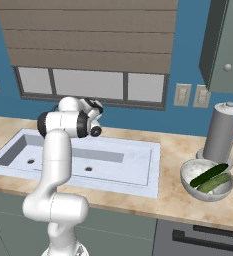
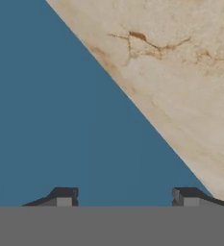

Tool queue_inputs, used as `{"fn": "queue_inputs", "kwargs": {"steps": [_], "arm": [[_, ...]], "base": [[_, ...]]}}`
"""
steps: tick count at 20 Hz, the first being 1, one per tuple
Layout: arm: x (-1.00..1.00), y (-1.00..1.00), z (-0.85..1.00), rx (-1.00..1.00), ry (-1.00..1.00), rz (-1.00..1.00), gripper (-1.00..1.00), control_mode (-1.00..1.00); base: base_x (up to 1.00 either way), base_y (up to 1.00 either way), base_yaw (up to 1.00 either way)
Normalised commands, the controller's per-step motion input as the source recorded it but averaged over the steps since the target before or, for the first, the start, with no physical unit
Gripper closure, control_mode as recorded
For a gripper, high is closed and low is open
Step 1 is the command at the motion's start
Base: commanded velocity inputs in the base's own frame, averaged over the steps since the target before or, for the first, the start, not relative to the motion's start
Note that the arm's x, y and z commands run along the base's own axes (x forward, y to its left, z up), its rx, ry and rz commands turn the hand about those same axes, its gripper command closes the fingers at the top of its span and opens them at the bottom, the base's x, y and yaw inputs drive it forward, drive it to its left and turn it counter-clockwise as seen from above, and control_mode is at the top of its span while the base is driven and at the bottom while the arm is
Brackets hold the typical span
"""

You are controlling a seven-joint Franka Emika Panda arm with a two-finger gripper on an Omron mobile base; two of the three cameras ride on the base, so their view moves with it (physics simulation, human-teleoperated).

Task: Pick the cucumbers from the sink and place them in one bowl. Place the sweet potato in the other bowl. Then turn off the sink faucet.

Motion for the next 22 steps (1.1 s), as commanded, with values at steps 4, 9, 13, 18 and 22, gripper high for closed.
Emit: {"fn": "queue_inputs", "kwargs": {"steps": [4,9,13,18,22], "arm": [[0.32,0.63,0.88,0.0,0.0,0.0,-1.0,-1.0],[0.02,0.89,0.63,0.0,0.0,0.0,-1.0,-1.0],[0.0,0.86,0.84,0.0,0.0,0.0,-1.0,-1.0],[-0.01,0.81,0.95,0.0,0.0,0.0,-1.0,-1.0],[0.0,0.75,0.95,0.05,-0.04,0.01,-1.0,-1.0]], "base": [[0.0,0.0,0.0],[0.0,0.0,0.0],[0.0,0.0,0.0],[0.0,0.0,0.0],[0.0,0.0,0.0]]}}
